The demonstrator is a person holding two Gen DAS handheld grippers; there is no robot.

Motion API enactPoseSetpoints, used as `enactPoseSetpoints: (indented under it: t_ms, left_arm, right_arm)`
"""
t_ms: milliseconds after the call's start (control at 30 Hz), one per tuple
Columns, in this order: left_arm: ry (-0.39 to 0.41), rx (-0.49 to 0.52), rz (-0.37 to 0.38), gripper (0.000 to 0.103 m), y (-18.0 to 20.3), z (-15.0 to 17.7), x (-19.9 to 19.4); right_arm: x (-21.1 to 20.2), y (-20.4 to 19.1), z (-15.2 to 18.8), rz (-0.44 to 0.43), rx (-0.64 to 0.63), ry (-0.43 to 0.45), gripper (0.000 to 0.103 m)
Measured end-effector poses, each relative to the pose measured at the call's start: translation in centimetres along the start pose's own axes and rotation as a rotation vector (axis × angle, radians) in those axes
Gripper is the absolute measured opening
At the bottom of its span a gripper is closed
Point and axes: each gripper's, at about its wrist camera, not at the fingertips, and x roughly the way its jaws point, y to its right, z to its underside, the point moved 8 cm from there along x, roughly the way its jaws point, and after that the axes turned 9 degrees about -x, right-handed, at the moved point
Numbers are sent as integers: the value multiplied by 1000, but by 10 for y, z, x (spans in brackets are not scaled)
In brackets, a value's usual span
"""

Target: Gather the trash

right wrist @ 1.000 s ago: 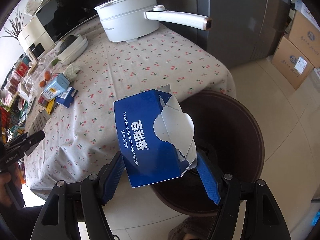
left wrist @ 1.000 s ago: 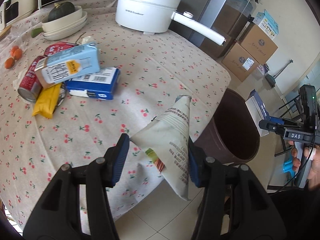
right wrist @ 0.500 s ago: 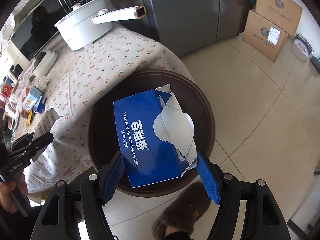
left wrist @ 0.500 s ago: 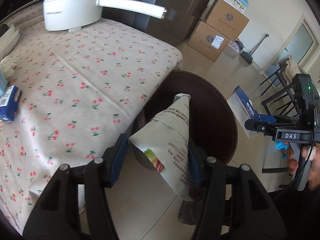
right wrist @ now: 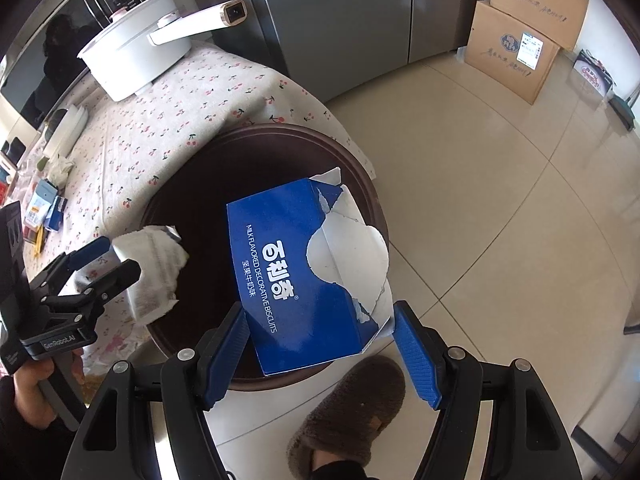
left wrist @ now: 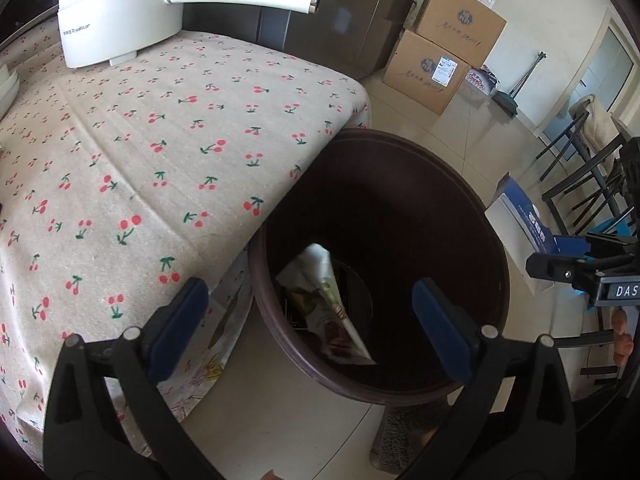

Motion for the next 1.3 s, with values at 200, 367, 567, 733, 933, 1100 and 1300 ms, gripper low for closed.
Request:
enactPoseSetpoints:
  t_ms: [200, 367, 567, 733, 933, 1100, 1300]
  left_arm:
    - [3, 38, -35, 102, -5, 2, -10]
    - [10, 40, -62, 102, -19, 1, -22]
    - [19, 13, -77, 102, -38, 2, -41]
    - [35, -1, -96, 102, -56, 2, -59]
    - [47, -32, -138, 102, -84, 6, -80]
    - [58, -76, -174, 102, -112, 9, -99]
    - [72, -115, -211, 102, -144, 11, -120]
  right_arm:
    - [4, -6, -3, 8, -17, -5, 73]
    - [4, -8, -4, 6, -25, 3, 74]
    - [8, -13, -14, -10, 7, 13, 86]
    - [10, -25, -17, -10, -6, -4, 86]
    - [8, -45, -23, -3, -48, -3, 86]
    - [8, -61, -28, -4, -66, -1, 86]
    - [8, -84, -37, -4, -81, 1, 87]
